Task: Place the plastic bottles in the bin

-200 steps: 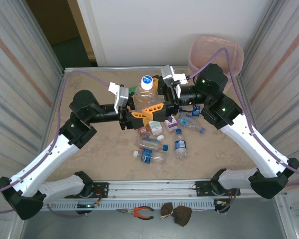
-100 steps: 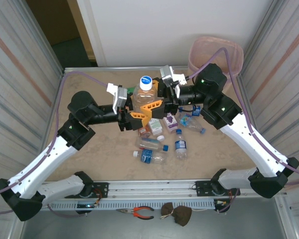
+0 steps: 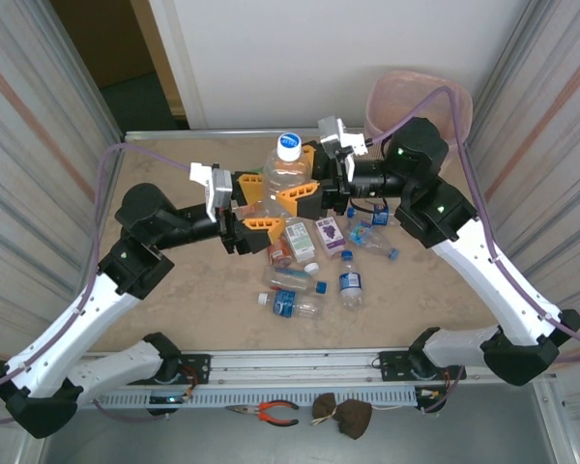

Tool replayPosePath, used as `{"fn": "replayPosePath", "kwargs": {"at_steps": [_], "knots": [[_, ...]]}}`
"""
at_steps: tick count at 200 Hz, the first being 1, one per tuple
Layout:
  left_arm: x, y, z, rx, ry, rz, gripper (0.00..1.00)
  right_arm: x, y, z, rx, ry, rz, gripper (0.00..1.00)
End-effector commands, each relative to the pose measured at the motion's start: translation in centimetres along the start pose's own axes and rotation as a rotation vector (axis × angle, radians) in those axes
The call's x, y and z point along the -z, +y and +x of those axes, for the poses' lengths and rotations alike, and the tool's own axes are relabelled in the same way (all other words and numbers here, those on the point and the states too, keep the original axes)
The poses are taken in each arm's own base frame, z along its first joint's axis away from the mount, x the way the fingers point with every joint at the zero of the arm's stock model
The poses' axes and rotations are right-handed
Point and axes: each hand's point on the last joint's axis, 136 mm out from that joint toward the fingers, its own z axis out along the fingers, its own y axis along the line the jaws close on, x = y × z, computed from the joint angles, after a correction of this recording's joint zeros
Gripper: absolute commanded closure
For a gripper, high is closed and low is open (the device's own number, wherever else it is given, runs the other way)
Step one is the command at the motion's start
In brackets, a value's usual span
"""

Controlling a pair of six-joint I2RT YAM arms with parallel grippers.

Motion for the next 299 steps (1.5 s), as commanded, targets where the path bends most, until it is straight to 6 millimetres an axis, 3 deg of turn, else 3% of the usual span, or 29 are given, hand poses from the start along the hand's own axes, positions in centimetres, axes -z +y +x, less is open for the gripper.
{"fn": "replayPosePath", "kwargs": {"at_steps": [1, 44, 104, 134, 142, 185, 238, 299], "knots": [[0.6, -0.7, 0.2, -0.020, 0.003, 0.009, 0.25, 2.3, -3.1, -2.6, 0.044, -0.046, 0.186, 0.46], [0.7, -0.5, 0.6, -0.012, 0.020, -0.007, 0.25, 7.0, -10.0, -3.0, -0.029, -0.058, 0.464, 0.46], [0.9, -0.2, 1.0, -0.007, 0.034, -0.027, 0.25, 17.1, -21.1, -1.6, -0.221, -0.069, 0.877, 0.49], [1.0, 0.0, 1.3, -0.004, 0.042, -0.045, 0.25, 21.8, -25.9, 0.6, -0.333, -0.051, 1.029, 0.49], [1.0, 0.1, 1.4, -0.003, 0.045, -0.051, 0.25, 22.9, -26.6, -0.1, -0.337, -0.063, 1.064, 0.50], [1.3, 2.7, 2.6, 0.032, 0.099, -0.194, 0.26, 27.8, -31.9, 4.0, -0.494, 0.016, 1.240, 0.54], [1.7, 5.0, 4.6, 0.087, 0.164, -0.321, 0.26, 30.1, -36.2, 11.4, -0.730, 0.171, 1.290, 0.53], [2.0, 5.6, 5.6, 0.119, 0.180, -0.354, 0.27, 28.4, -38.4, 19.9, -0.939, 0.297, 1.174, 0.51]]}}
